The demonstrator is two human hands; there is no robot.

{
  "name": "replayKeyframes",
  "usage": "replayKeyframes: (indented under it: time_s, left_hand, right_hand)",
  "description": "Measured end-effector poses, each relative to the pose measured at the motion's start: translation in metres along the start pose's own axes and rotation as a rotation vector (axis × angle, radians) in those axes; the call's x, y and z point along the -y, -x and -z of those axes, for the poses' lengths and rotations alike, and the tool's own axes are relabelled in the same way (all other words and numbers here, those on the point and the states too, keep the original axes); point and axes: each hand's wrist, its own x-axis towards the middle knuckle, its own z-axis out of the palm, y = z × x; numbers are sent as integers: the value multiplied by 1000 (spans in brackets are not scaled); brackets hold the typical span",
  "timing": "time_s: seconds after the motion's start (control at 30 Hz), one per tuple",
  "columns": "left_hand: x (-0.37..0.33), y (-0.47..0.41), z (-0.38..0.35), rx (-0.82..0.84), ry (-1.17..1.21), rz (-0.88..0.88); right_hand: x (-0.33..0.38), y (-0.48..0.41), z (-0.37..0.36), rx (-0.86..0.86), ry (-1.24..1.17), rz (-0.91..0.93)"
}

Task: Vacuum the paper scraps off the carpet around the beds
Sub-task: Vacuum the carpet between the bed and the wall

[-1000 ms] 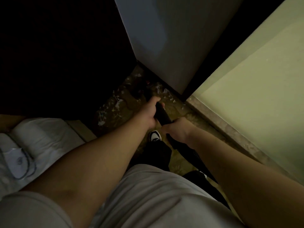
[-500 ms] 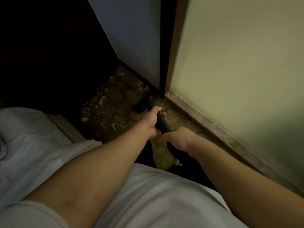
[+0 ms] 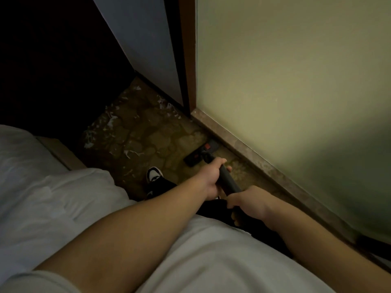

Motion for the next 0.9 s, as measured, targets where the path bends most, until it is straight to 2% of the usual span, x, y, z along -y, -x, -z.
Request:
replayKeyframes:
  time_s: [0.17,0.33,0.73,0.9]
  left_hand:
    - [13,1,0,25,29,41]
    - [-2,6,38,15,119,40]
    - [-102,35,215,-163,410,-95]
    - [-145,49,289,-247,503,-160]
  right_hand:
    - [-8,9,2,11,20,-30]
    - [18,6,-22,56,105,-43]
    - [164,-32,-164,204,412,72]
    - [218,-54,-233,295,427,93]
